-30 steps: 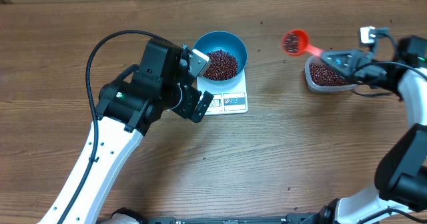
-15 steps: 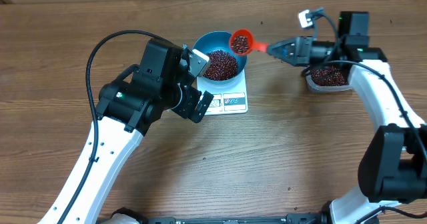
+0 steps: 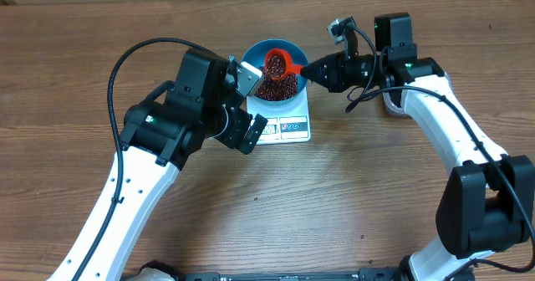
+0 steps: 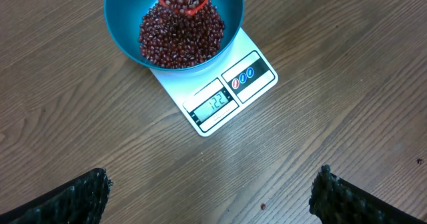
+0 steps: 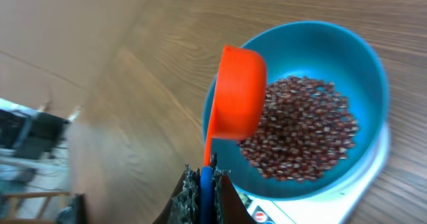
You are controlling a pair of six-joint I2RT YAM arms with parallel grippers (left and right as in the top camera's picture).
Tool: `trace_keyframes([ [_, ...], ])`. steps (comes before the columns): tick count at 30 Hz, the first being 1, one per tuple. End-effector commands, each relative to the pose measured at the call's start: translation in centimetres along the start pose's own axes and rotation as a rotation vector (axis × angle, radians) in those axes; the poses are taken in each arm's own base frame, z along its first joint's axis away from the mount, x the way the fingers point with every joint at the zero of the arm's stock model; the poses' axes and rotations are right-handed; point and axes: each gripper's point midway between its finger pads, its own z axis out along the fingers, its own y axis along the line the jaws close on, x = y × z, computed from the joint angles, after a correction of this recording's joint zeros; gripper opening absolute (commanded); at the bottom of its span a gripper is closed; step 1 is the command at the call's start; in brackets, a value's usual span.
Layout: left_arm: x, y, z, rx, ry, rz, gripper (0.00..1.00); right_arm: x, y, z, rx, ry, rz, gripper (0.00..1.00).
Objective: Scoop item into bowl and weigh 150g on scale
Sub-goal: 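Move the filled scoop left over the blue bowl and tilt it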
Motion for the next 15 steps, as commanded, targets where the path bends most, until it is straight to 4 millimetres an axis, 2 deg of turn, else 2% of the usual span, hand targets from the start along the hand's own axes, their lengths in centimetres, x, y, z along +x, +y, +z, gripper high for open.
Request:
trace_keyframes([
  [1, -0.2, 0.0, -0.1, 0.000, -0.005, -0.009, 1.00, -0.7, -1.1, 0.0, 0.114, 0.009, -0.120, 0.04],
  [3, -0.2, 0.0, -0.1, 0.000, -0.005, -0.009, 1.00, -0.5, -1.7, 0.1, 0.158, 0.020, -0.102, 0.04],
  [5, -0.2, 0.0, -0.1, 0.000, -0.005, -0.009, 1.00, 0.4, -1.3, 0.4, 0.159, 0.066, -0.203, 0.04],
  [8, -0.2, 0.0, -0.1, 0.000, -0.005, -0.009, 1.00, 0.1, -3.0, 0.1, 0.283, 0.064, -0.148, 0.04],
  [11, -0.2, 0.0, -0.1, 0.000, -0.005, -0.009, 1.00, 0.5, -1.8, 0.3, 0.250, 0.094, -0.263, 0.03],
  [13, -0.2, 0.0, -0.1, 0.000, -0.005, -0.009, 1.00, -0.2, -2.7, 0.0, 0.326, 0.070, -0.209, 0.03],
  [15, -0.2, 0.0, -0.1, 0.000, -0.005, -0.009, 1.00, -0.3, -2.1, 0.0, 0.301, 0.062, -0.209, 0.04],
])
